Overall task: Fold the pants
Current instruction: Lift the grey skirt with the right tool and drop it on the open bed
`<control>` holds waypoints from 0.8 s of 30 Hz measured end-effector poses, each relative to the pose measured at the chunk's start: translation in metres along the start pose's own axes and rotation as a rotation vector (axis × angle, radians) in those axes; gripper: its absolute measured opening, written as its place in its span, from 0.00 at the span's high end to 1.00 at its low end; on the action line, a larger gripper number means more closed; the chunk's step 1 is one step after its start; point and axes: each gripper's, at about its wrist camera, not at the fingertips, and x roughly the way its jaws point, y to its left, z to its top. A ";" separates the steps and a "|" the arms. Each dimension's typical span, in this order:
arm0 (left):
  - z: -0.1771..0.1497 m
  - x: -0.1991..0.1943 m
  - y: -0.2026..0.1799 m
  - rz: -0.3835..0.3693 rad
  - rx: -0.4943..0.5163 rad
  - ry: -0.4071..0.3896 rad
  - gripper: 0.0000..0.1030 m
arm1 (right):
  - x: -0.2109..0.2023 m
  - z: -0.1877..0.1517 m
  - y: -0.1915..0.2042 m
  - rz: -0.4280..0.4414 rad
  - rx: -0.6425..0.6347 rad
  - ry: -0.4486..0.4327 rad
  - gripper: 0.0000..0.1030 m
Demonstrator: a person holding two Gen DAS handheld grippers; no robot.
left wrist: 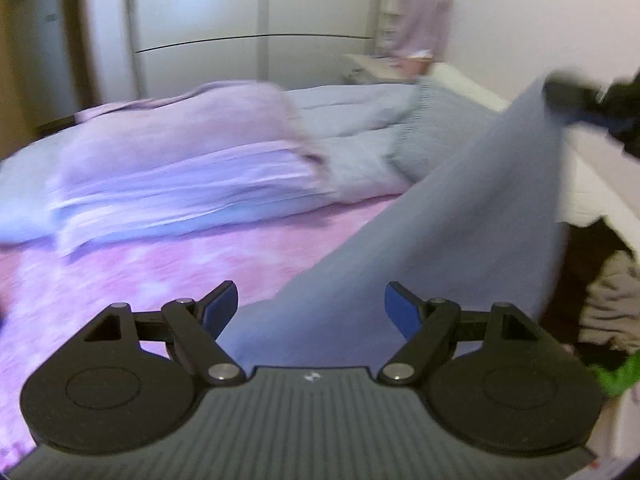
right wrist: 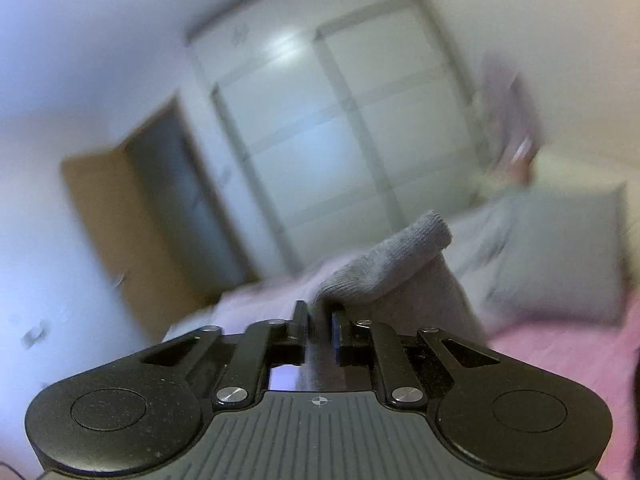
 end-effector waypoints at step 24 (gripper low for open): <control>-0.117 -0.057 0.050 0.168 -0.155 0.247 0.24 | -0.014 -0.189 0.069 -0.035 -0.170 0.568 0.49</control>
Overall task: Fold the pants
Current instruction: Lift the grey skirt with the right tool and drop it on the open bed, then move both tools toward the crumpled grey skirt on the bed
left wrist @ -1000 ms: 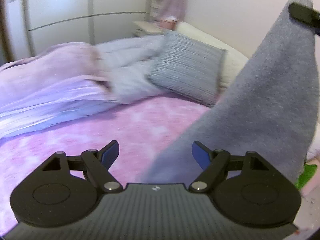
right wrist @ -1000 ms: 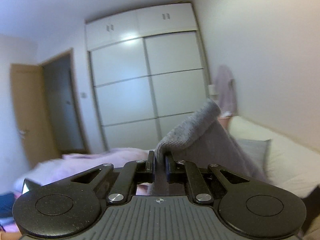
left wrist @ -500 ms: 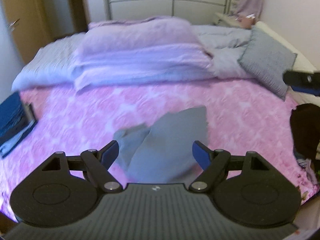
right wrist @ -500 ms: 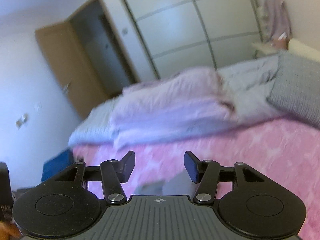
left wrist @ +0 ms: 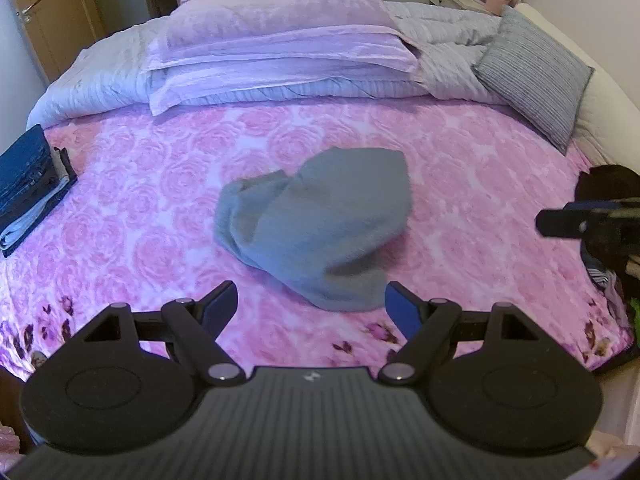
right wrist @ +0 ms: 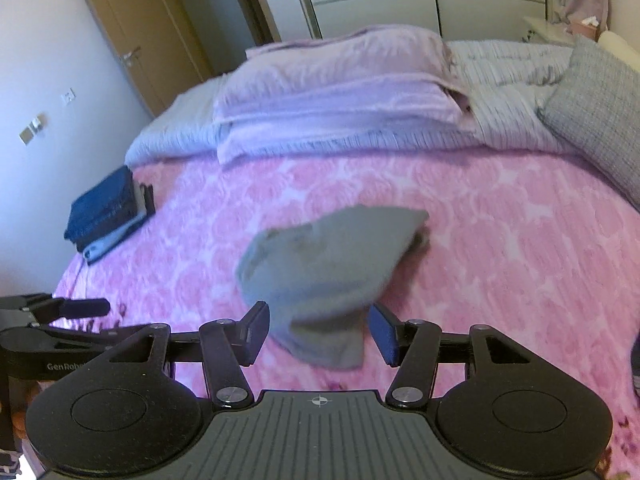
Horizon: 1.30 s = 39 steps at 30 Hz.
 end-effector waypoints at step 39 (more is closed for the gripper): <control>-0.022 0.012 -0.011 -0.029 0.070 0.048 0.20 | 0.008 -0.050 -0.012 -0.051 0.087 0.097 0.49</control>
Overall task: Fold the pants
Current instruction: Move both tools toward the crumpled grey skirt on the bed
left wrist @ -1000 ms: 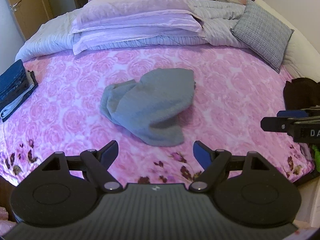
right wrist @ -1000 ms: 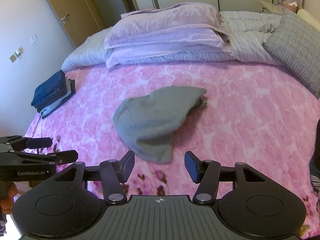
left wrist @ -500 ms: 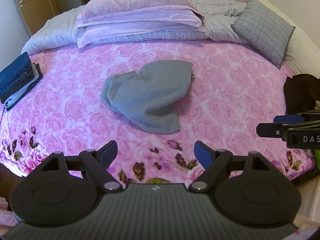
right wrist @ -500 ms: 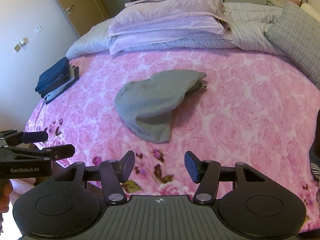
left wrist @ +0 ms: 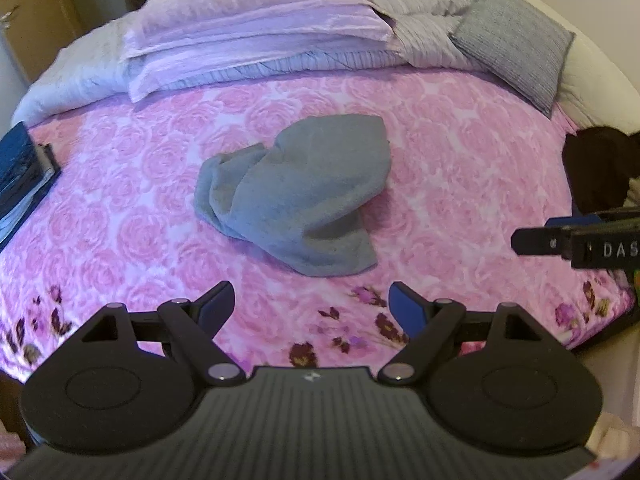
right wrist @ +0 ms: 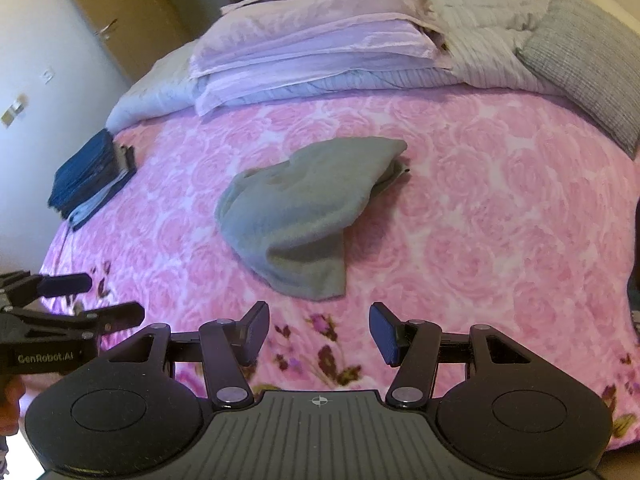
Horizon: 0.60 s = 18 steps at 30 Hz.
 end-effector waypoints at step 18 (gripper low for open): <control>0.009 0.090 0.040 -0.109 0.189 0.019 0.21 | 0.056 -0.013 0.015 -0.115 0.184 0.052 0.49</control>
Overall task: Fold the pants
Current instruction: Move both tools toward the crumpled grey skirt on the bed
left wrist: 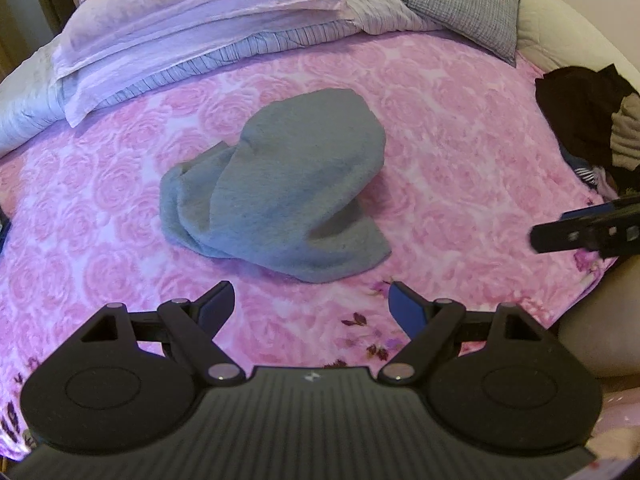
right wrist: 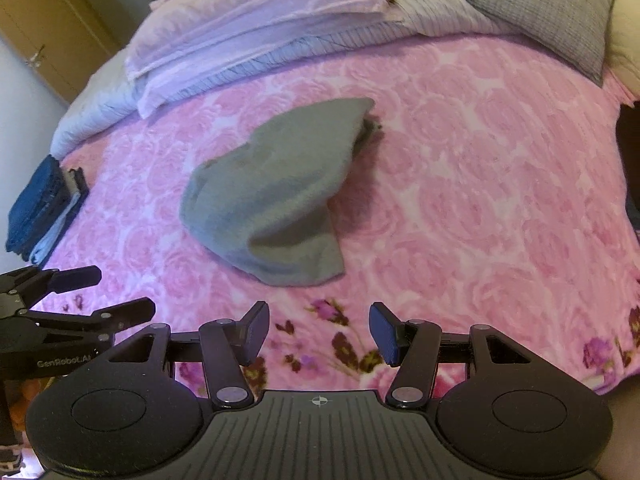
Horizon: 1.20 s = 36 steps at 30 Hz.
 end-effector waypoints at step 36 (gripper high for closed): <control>0.000 0.186 -0.066 0.281 0.523 -0.269 0.89 | 0.074 0.007 -0.206 -0.173 0.183 0.072 0.49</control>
